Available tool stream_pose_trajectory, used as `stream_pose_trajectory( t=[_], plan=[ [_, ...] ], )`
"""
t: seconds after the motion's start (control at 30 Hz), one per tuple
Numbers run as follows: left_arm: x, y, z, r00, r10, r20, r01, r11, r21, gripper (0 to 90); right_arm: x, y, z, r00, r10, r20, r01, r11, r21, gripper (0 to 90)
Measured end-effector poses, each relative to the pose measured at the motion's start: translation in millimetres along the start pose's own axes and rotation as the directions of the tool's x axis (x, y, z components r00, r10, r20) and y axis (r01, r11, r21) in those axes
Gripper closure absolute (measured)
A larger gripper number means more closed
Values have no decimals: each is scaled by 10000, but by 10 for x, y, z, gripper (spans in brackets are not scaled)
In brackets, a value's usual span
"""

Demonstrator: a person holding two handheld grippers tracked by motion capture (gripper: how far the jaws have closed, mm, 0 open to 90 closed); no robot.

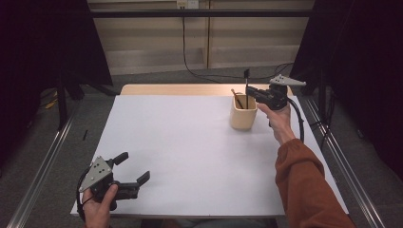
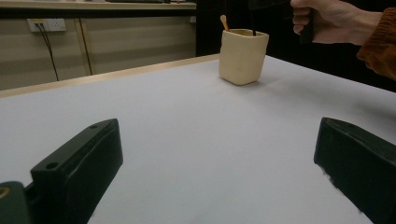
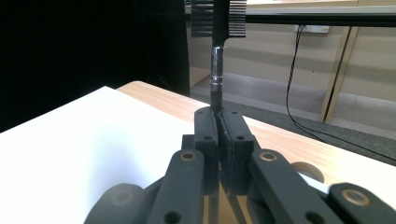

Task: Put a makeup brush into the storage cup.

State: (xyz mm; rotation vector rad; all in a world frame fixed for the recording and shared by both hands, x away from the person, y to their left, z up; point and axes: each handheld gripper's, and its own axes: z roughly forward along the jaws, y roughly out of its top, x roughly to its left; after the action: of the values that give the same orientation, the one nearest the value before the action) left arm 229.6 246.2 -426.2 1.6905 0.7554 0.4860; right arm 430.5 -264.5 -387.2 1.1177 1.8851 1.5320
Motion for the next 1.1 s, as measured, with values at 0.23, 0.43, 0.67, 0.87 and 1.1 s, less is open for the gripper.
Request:
stream_pose_trajectory(
  t=[0.23,0.43,0.67,0.87,1.1],
  plan=[
    [-20,2,2,10000,31,45,-31,10000,-5,11,3,-143,8,9999,116,-38,-116,9999,110,859],
    [-9,2,-3,10000,-28,-5,28,10000,-39,11,18,-191,20,9998,143,-156,-140,9997,199,857],
    [-14,3,3,10000,-27,-16,27,10000,-7,11,4,-216,15,9997,170,-150,-167,9996,210,856],
    [-12,3,5,10000,47,14,-47,10000,18,11,-12,-233,4,9996,259,-126,-254,9991,347,846],
    [-15,4,5,10000,16,8,-16,10000,-63,12,-10,-266,-2,9995,307,-118,-302,9985,464,743]
  ],
)
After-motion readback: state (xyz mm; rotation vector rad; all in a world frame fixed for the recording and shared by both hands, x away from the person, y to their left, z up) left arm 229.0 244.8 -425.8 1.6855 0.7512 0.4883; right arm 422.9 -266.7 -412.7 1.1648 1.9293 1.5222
